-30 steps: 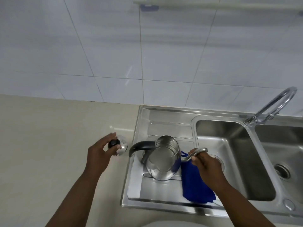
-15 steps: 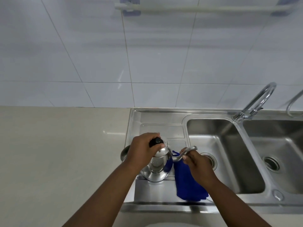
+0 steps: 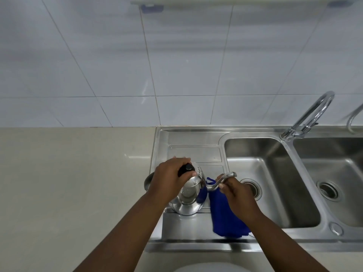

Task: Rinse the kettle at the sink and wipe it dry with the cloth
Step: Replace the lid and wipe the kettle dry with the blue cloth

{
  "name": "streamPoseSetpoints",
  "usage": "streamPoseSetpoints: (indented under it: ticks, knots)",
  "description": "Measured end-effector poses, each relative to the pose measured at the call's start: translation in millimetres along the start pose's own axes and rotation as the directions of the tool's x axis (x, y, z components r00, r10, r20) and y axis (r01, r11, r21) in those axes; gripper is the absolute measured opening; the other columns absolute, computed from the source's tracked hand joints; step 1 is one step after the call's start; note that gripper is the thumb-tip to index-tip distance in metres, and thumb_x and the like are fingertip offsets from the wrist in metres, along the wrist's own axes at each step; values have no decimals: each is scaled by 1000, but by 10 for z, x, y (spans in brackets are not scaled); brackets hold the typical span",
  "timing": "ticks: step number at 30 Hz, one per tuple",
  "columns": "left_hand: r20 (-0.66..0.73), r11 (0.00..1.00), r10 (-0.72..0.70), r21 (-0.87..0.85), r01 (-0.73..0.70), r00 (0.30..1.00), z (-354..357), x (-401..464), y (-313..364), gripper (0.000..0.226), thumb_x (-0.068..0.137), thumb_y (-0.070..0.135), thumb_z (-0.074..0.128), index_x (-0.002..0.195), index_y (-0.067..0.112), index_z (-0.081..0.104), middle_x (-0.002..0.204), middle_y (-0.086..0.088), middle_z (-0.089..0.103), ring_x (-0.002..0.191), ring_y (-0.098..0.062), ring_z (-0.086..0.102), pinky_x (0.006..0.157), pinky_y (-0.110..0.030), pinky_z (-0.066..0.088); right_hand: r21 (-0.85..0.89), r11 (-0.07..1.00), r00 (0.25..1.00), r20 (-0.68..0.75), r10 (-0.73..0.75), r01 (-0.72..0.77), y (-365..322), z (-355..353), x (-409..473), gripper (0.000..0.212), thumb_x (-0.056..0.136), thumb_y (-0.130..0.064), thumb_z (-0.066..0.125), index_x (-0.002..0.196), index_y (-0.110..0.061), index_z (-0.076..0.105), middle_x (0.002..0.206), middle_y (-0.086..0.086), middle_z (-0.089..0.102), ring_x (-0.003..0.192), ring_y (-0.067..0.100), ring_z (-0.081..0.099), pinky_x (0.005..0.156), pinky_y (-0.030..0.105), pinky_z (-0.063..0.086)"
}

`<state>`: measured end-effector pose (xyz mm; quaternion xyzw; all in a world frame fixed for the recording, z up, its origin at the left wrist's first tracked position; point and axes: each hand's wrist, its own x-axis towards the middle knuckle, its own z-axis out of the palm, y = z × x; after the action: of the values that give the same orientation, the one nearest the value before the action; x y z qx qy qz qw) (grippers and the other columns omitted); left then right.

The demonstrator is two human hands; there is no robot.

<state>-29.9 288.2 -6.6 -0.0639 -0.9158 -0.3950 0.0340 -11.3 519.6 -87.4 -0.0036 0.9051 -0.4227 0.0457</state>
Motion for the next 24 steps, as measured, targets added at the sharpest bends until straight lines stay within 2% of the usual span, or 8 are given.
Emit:
streamPoseSetpoints:
  ticks: [2, 5, 6, 8, 11, 17, 21, 24]
  knots:
    - [-17, 1000, -19, -5, 19, 1000, 25, -18, -31, 40, 79, 39, 74, 117, 29, 67, 115, 8, 71, 111, -9, 61, 92, -21, 45, 1, 1000, 1000, -2, -4, 4, 2, 7, 2, 18, 97, -24, 55, 113, -26, 64, 90, -6, 75, 83, 8, 71, 80, 32, 58]
    - [-14, 999, -18, -33, 17, 1000, 35, -23, -50, 40, 78, 37, 75, 117, 28, 66, 115, 10, 70, 106, -3, 59, 83, -6, 37, -7, 1000, 1000, 9, -8, 8, -20, -6, -5, 19, 97, -22, 56, 114, -25, 64, 90, -9, 74, 83, 5, 69, 76, 20, 53]
    - [-3, 999, -6, -36, 6, 1000, 32, -11, -61, 40, 78, 36, 75, 117, 28, 66, 113, 10, 70, 104, -3, 59, 82, -7, 40, -11, 1000, 1000, 18, -8, 8, -29, -16, 4, 19, 97, -21, 56, 114, -24, 64, 91, -8, 74, 84, 5, 69, 76, 17, 52]
    - [28, 999, 30, -40, -28, 999, 37, 28, -103, 39, 79, 36, 75, 116, 26, 65, 110, 9, 69, 101, -5, 61, 86, -19, 49, -3, 1000, 1000, 28, -7, 8, -49, -33, 48, 20, 97, -21, 55, 115, -22, 65, 96, -5, 75, 87, 7, 70, 79, 21, 53]
    - [95, 994, 79, -80, -71, 992, 39, 93, -144, 36, 80, 32, 73, 114, 24, 65, 111, 7, 69, 102, -9, 64, 91, -35, 53, -2, 1000, 999, 32, -4, 4, -96, -42, 198, 21, 99, -20, 53, 116, -19, 64, 101, -1, 75, 90, 11, 70, 80, 21, 53]
    - [189, 983, 114, -166, -83, 975, 16, 206, -220, 23, 83, 23, 72, 105, 23, 66, 122, 11, 66, 113, -1, 59, 99, -30, 50, 131, 991, 985, 171, -34, 11, -195, -9, 722, 18, 99, -10, 52, 111, -15, 64, 105, 5, 73, 100, 18, 70, 96, 40, 56]
    - [190, 980, 137, -172, -104, 972, 8, 186, -280, 29, 83, 33, 69, 111, 26, 65, 120, 13, 66, 112, -2, 60, 98, -31, 50, 185, 981, 949, 316, -3, -58, -316, 9, 1020, 23, 98, -4, 51, 113, -11, 66, 115, 10, 70, 109, 22, 68, 101, 41, 53]
    - [129, 977, 144, -177, -120, 981, 45, 117, -274, 32, 82, 42, 62, 110, 27, 64, 118, 12, 67, 110, -4, 61, 96, -33, 51, 145, 988, 926, 378, -9, -50, -410, 34, 1137, 24, 99, -8, 51, 116, -15, 65, 120, 7, 69, 110, 20, 67, 102, 39, 53]
